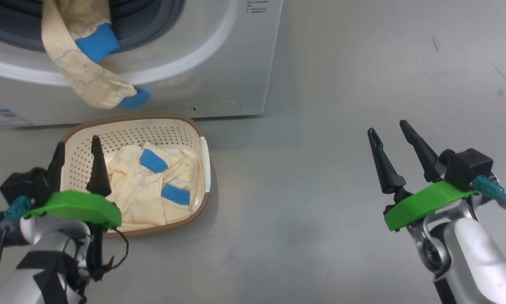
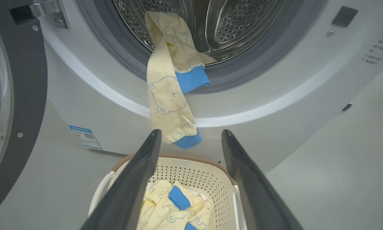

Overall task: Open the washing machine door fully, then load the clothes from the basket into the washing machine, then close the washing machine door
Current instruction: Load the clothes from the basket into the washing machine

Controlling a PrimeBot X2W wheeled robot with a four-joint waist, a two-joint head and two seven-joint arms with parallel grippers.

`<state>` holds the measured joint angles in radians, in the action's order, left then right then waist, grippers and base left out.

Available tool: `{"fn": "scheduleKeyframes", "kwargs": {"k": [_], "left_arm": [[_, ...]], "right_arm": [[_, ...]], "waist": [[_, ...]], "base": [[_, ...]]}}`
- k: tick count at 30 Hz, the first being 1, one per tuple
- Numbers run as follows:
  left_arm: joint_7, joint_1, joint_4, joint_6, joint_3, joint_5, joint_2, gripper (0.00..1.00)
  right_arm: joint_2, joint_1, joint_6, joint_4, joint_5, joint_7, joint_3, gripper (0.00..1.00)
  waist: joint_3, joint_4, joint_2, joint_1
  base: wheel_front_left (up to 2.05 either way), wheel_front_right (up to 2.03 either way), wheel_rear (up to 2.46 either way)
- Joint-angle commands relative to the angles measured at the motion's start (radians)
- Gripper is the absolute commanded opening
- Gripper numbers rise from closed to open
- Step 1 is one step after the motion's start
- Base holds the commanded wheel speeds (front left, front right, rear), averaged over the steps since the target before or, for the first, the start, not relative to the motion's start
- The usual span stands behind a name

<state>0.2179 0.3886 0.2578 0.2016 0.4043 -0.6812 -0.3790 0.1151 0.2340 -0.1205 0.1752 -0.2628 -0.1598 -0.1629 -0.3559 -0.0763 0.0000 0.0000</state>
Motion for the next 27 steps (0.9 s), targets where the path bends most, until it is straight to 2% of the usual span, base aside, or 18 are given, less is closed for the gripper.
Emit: {"fn": "scheduleKeyframes", "kwargs": {"k": [1, 20, 24, 27], "left_arm": [[-0.012, 0.074, -0.003, -0.012, -0.043, -0.005, -0.035, 1.0], [-0.114, 0.468, 0.319, -0.113, -0.056, -0.021, -0.08, 1.0], [-0.128, 0.548, 0.395, -0.114, -0.061, -0.016, -0.094, 1.0], [-0.132, 0.596, 0.447, -0.1, -0.062, -0.003, -0.108, 1.0]], "right_arm": [[0.001, 0.038, -0.01, -0.038, -0.001, -0.016, -0.022, 1.0], [-0.022, 0.134, -0.01, -0.007, -0.03, -0.073, -0.078, 1.0], [-0.029, 0.155, -0.01, 0.006, -0.039, -0.084, -0.088, 1.0], [-0.034, 0.167, -0.01, 0.018, -0.046, -0.091, -0.094, 1.0]], "waist": [[-0.039, -0.019, 0.0, 0.0], [-0.235, -0.125, 0.0, 0.0], [-0.272, -0.149, 0.0, 0.0], [-0.295, -0.165, 0.0, 0.0]], "base": [[0.0, 0.0, 0.0], [0.0, 0.0, 0.0], [0.0, 0.0, 0.0], [0.0, 0.0, 0.0]]}}
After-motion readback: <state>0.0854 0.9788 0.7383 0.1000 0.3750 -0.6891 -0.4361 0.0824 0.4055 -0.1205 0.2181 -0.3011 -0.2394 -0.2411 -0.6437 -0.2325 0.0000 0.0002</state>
